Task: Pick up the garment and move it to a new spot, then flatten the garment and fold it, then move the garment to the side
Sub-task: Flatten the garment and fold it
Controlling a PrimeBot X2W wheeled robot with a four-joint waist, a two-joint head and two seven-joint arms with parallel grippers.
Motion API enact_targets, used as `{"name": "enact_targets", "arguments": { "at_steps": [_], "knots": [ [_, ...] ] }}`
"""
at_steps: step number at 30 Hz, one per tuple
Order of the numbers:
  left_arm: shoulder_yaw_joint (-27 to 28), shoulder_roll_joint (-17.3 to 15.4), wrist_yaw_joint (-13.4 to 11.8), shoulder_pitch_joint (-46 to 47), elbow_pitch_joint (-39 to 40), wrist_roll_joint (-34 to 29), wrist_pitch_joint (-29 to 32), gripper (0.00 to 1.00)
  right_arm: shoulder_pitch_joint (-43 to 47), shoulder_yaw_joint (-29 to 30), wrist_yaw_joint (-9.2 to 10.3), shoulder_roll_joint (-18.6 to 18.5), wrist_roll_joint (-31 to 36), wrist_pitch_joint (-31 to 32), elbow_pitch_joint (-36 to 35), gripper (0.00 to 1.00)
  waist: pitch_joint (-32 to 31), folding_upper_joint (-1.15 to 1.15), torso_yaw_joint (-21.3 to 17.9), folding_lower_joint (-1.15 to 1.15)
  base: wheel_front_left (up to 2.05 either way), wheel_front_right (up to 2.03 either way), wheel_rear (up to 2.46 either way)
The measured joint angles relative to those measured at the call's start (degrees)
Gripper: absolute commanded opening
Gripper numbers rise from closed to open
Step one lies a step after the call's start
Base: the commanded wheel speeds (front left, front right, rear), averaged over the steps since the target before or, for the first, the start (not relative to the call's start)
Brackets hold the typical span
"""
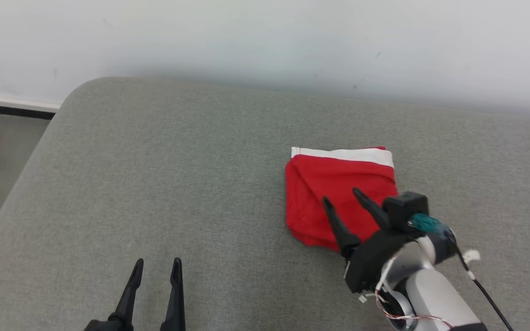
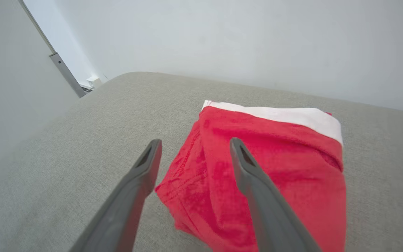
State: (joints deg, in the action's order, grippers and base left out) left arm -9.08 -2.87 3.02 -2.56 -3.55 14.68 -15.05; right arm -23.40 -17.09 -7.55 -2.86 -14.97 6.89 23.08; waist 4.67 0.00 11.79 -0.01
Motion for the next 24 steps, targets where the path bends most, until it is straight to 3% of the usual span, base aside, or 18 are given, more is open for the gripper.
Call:
{"name": "enact_targets", "arguments": {
  "at_steps": [14, 24],
  "knots": [
    [6.0, 0.0, 0.0, -1.4, 0.8, -1.7, 0.0, 1.00, 14.5, 16.8, 0.00, 0.0, 4.0, -8.9, -13.0, 1.00, -2.2, 0.00, -6.7, 0.01, 0.00, 0.00, 0.00],
    [8.2, 0.0, 0.6, -1.2, 0.2, -3.5, 0.0, 1.00, 19.0, 20.9, 0.00, 0.0, 5.3, -10.1, -15.3, 1.00, -2.8, 0.00, -11.0, 0.01, 0.00, 0.00, 0.00]
  ]
}}
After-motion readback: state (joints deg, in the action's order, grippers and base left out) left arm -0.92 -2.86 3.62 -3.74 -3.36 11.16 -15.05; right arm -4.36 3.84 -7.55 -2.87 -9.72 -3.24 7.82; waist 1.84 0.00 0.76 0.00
